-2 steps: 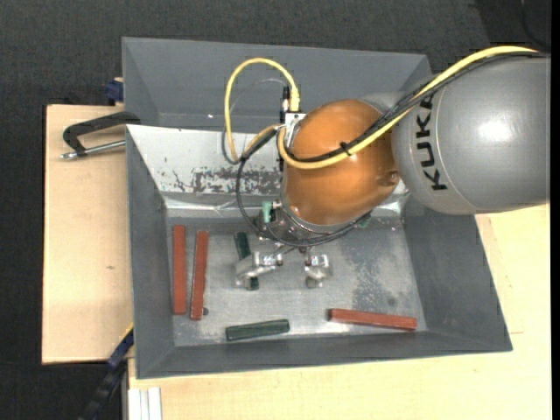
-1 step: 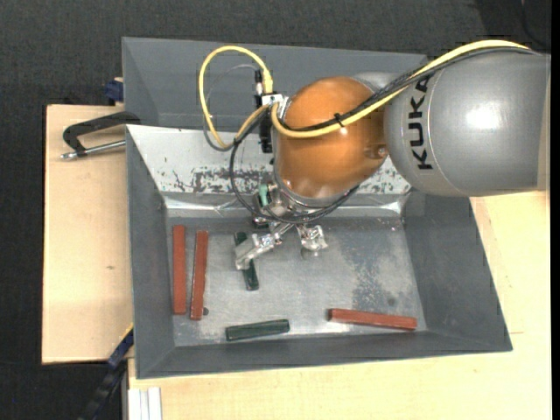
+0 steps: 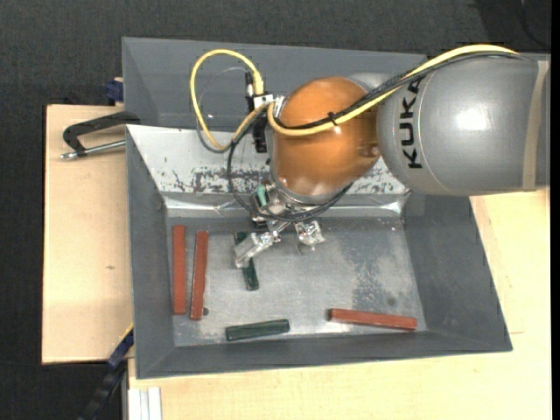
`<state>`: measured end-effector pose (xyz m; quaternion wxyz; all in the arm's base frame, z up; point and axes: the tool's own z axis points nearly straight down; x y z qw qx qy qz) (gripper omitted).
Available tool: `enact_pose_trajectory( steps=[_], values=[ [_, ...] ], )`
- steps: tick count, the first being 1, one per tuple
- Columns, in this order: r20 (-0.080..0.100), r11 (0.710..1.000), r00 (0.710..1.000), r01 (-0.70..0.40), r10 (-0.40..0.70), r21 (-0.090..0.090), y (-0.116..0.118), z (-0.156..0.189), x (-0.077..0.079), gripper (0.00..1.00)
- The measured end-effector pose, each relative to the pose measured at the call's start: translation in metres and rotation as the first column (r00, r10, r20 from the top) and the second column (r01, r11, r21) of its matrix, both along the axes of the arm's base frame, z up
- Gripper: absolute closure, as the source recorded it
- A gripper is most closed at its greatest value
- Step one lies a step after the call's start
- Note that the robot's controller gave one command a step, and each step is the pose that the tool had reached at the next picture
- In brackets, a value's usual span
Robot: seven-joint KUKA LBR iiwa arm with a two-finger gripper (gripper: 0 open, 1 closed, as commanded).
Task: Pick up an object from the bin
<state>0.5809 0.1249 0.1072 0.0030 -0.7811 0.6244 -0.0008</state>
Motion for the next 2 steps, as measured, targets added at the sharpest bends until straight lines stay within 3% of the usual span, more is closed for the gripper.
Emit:
enact_pose_trajectory(
  steps=[1, 2],
  values=[
    [-0.003, 0.976, 0.976, -0.218, 0.218, 0.001, 0.0282, -0.0361, 0.0111, 1.0],
    [-0.003, 0.976, 0.976, -0.218, 0.218, 0.001, 0.0281, -0.0361, 0.0111, 1.0]
  ],
)
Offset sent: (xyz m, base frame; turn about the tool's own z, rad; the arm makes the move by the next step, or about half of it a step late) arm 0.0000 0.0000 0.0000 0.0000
